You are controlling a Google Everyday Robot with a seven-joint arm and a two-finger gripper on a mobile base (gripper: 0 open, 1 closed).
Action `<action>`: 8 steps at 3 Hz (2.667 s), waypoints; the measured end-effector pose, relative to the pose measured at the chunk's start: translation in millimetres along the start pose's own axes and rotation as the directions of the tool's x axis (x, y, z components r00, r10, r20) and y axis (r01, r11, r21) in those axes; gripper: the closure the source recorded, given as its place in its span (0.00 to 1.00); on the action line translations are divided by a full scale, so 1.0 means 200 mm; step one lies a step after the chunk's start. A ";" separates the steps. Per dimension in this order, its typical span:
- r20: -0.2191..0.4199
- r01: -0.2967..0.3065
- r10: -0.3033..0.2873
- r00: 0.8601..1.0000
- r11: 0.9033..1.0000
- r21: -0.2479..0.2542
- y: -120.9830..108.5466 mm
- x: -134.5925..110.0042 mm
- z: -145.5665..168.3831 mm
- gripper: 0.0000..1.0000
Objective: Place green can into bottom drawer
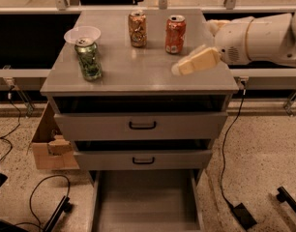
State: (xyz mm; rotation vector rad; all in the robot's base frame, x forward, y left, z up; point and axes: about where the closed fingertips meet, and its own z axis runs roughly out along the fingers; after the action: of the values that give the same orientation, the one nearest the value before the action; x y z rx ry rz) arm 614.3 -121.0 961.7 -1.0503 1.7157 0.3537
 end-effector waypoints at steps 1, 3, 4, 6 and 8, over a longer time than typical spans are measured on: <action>0.191 0.058 -0.041 0.981 0.995 -0.087 0.06 -0.20 0.22 0.00; 0.222 0.081 -0.056 0.973 0.991 -0.107 0.08 -0.22 0.29 0.00; 0.245 0.067 -0.022 0.969 0.982 -0.178 0.13 -0.21 0.48 0.00; 0.319 0.049 0.076 0.945 0.929 -0.367 0.34 -0.24 0.99 0.00; 0.327 0.062 0.097 0.940 0.894 -0.445 0.48 -0.34 1.30 0.00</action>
Offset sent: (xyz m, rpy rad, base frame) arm 0.0191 0.0526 0.0136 0.1193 -0.0943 0.1417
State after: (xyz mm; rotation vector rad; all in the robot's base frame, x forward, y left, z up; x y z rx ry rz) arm 704.9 139.4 890.3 -1.2176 1.3549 0.9276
